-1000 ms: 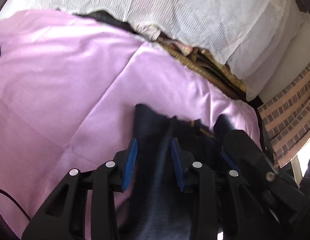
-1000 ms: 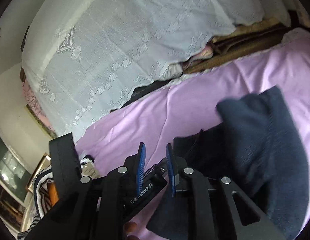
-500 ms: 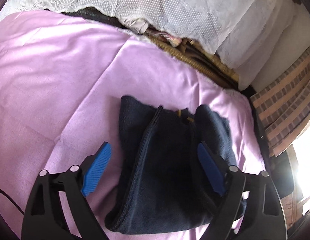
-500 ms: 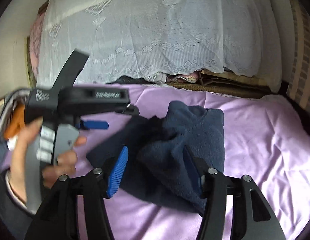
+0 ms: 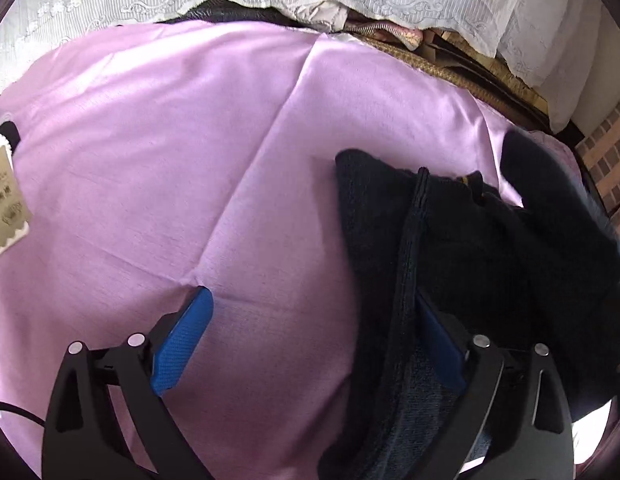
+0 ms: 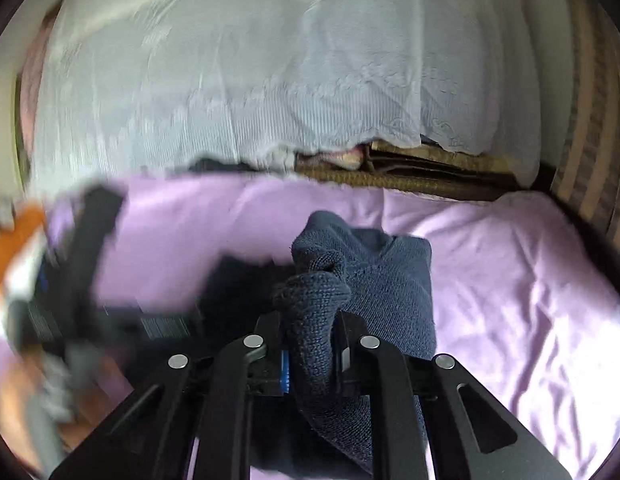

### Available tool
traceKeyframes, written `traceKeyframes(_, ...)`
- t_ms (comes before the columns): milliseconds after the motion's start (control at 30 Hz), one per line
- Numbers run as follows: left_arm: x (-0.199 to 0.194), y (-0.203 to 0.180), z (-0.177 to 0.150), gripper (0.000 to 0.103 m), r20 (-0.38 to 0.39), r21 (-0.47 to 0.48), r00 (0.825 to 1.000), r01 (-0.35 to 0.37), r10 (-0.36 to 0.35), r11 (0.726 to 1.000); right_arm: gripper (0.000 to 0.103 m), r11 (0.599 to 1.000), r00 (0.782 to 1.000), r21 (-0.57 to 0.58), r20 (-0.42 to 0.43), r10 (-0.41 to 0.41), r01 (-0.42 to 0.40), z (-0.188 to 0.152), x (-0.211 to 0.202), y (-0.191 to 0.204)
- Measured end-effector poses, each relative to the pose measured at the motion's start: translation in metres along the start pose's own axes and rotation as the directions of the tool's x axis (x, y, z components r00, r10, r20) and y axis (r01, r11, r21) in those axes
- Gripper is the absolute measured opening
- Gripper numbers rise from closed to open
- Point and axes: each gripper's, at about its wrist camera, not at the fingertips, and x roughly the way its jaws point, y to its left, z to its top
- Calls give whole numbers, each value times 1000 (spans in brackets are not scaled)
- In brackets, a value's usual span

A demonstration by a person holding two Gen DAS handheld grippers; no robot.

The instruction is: Fold small clothes

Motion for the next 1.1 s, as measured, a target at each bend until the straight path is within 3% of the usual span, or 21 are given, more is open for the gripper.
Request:
traceKeyframes(100, -16, 24, 8, 95, 36, -77, 999, 27, -25, 997, 15, 996, 997, 38, 24, 78, -79, 11, 1, 15)
traceKeyframes(167, -25, 39, 14, 95, 63, -113, 998, 12, -5, 994, 15, 993, 993, 23, 27, 113, -113, 9, 3, 32)
traceKeyframes(400, -29, 74, 20, 94, 72, -210, 997, 32, -18, 977, 15, 989, 983, -73, -135, 122, -132, -40, 41, 69)
traceKeyframes(600, -33, 49, 21, 94, 91, -129, 996, 29, -17, 991, 16, 983, 976, -118, -184, 116, -139, -45, 46, 83)
traceKeyframes(767, -32, 30, 19, 94, 87, -72, 996, 4, 2, 997, 30, 972, 966, -159, -223, 133, -171, -52, 47, 93)
traceKeyframes(867, -31, 25, 19, 94, 84, -59, 996, 1, 4, 998, 30, 970, 963, -162, -232, 141, -181, -54, 44, 91)
traceKeyframes(1100, -37, 12, 17, 94, 135, -4, 988, -69, 69, 998, 34, 960, 953, -187, -259, 157, -209, -59, 40, 88)
